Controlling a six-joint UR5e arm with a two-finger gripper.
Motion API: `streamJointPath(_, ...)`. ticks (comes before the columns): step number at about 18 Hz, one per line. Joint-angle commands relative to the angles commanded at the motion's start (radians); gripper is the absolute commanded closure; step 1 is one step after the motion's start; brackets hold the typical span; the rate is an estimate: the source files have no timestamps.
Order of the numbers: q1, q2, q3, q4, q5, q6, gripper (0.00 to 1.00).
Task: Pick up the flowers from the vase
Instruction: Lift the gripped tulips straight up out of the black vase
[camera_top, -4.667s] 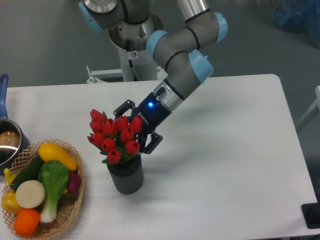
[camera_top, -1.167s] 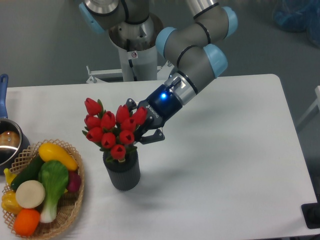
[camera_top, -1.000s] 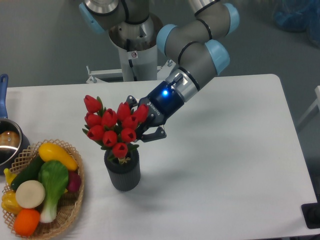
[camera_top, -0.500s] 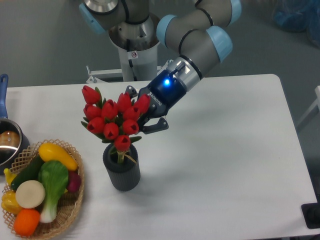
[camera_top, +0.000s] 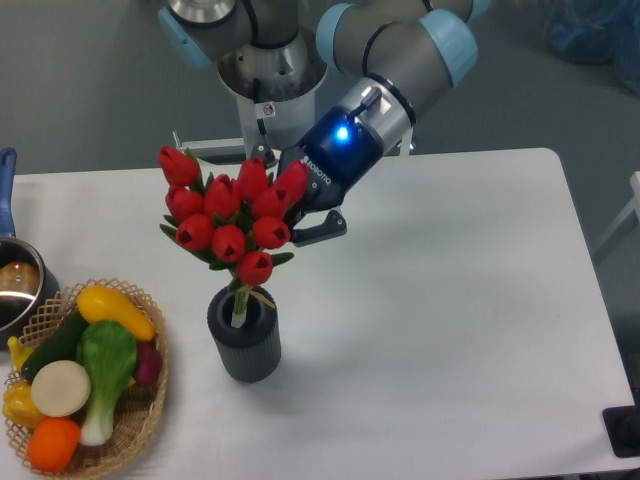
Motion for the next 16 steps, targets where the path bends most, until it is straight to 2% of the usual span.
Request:
streamJointPath(11,0.035,0.045,-0.005,-0.003,0.017,-0.026,0.7)
streamJointPath(16,0.144,0.048,0.008,0.0,0.098,-0.006,0.7)
